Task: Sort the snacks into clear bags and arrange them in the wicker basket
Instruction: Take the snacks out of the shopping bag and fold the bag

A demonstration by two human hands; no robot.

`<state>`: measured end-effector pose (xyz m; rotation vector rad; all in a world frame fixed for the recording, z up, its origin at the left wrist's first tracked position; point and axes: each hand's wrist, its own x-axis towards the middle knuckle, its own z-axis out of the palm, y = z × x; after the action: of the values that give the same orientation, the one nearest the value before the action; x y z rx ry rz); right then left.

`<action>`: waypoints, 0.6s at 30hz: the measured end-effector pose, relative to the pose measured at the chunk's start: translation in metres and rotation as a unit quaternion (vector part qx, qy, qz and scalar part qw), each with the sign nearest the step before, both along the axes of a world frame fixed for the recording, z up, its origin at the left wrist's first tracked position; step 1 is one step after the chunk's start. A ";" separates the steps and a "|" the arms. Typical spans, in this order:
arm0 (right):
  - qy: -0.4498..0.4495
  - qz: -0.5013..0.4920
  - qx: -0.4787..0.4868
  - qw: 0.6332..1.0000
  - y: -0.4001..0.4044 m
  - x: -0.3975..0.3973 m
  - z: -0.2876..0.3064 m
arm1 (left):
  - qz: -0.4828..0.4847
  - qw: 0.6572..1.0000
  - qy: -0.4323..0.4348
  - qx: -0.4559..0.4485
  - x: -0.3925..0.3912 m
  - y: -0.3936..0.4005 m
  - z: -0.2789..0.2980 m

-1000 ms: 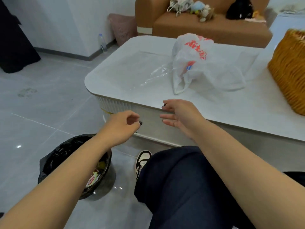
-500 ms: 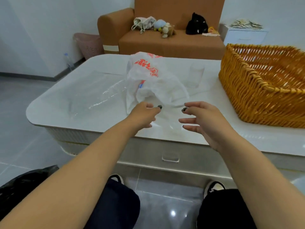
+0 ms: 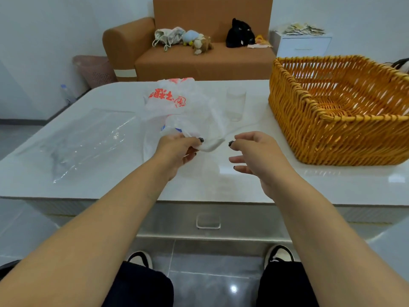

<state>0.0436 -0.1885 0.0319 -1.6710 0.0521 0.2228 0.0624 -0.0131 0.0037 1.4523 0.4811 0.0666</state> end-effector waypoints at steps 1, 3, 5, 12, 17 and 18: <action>-0.002 -0.006 0.002 1.000 -0.004 0.002 0.000 | -0.020 0.999 0.004 0.027 -0.007 -0.001 0.003; -0.008 -0.034 -0.007 0.999 -0.010 0.004 -0.002 | -0.081 0.990 0.007 0.113 -0.027 -0.004 0.010; -0.046 -0.060 -0.086 0.994 -0.012 0.005 -0.004 | -0.147 0.970 -0.012 0.194 -0.053 -0.010 0.015; 0.020 -0.019 -0.122 0.992 -0.014 -0.002 -0.009 | -0.376 0.897 0.002 0.231 -0.146 -0.006 0.024; 0.050 0.009 -0.195 0.979 -0.010 -0.009 -0.018 | -0.108 0.962 -0.091 0.235 -0.146 0.029 0.035; 0.052 0.020 -0.201 0.978 -0.008 -0.011 -0.018 | -0.039 0.965 -0.125 0.227 -0.142 0.037 0.034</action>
<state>0.0327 -0.1966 0.0142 -2.0645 0.1493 0.3478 -0.0793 0.0237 0.0378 1.8800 0.2045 0.3107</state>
